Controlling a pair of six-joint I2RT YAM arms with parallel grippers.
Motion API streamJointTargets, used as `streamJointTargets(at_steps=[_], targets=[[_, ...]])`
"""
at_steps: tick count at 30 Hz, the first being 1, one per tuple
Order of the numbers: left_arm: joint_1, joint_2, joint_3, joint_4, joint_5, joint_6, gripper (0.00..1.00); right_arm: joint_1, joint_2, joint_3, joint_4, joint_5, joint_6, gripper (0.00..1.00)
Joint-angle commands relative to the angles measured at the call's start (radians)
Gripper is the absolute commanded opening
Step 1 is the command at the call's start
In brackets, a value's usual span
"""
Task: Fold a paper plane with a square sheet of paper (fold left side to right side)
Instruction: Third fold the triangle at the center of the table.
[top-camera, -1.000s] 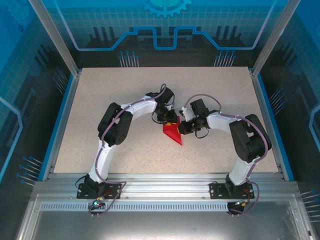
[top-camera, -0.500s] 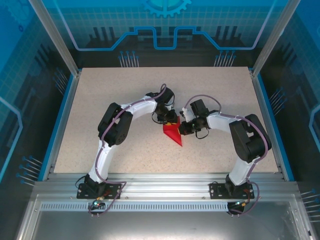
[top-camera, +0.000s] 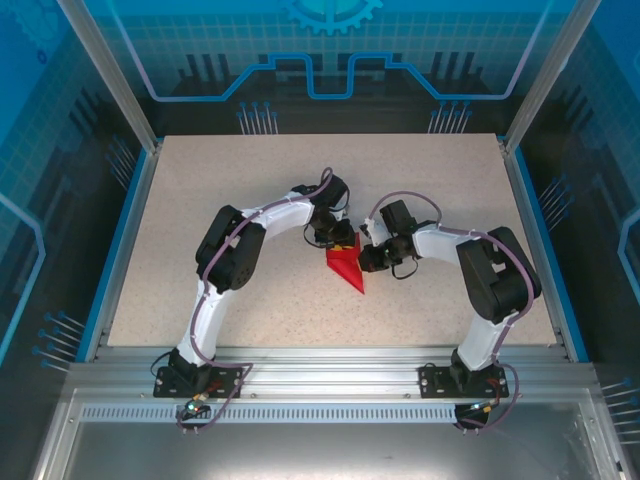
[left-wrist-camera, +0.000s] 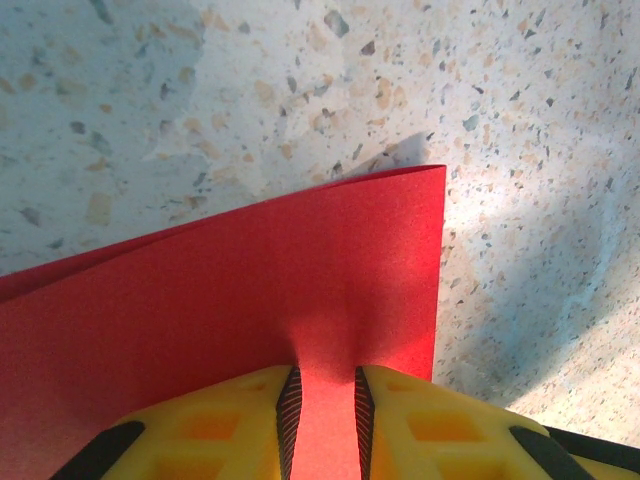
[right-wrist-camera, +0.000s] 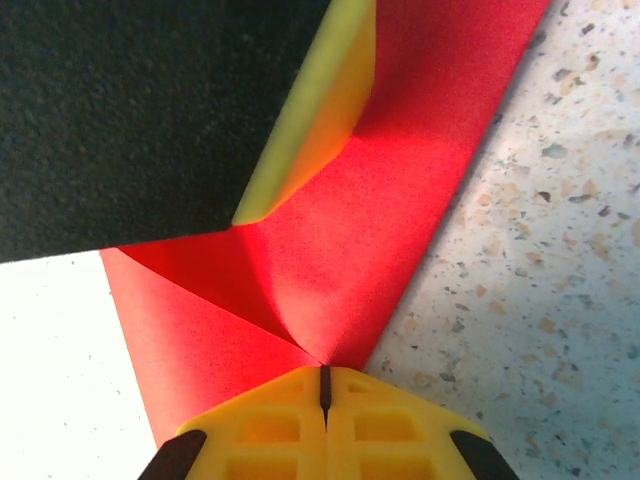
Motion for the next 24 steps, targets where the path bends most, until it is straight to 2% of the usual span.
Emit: streamJointTargets(at_steps=[1, 13, 20, 24], targets=[[-0.021, 0.053, -0.007, -0.037, -0.025, 0.023, 0.27, -0.017, 0.024, -0.005, -0.029, 0.009, 0.009, 0.0], [-0.016, -0.001, 0.026, -0.055, 0.0, 0.028, 0.33, -0.005, 0.081, 0.041, -0.102, 0.026, 0.0, 0.0], [0.023, -0.102, 0.037, -0.071, 0.024, 0.021, 0.38, -0.002, 0.089, 0.048, -0.109, 0.029, -0.002, 0.0], [0.027, -0.177, -0.014, -0.062, 0.033, 0.009, 0.37, 0.002, 0.089, 0.051, -0.109, 0.03, -0.004, 0.0]])
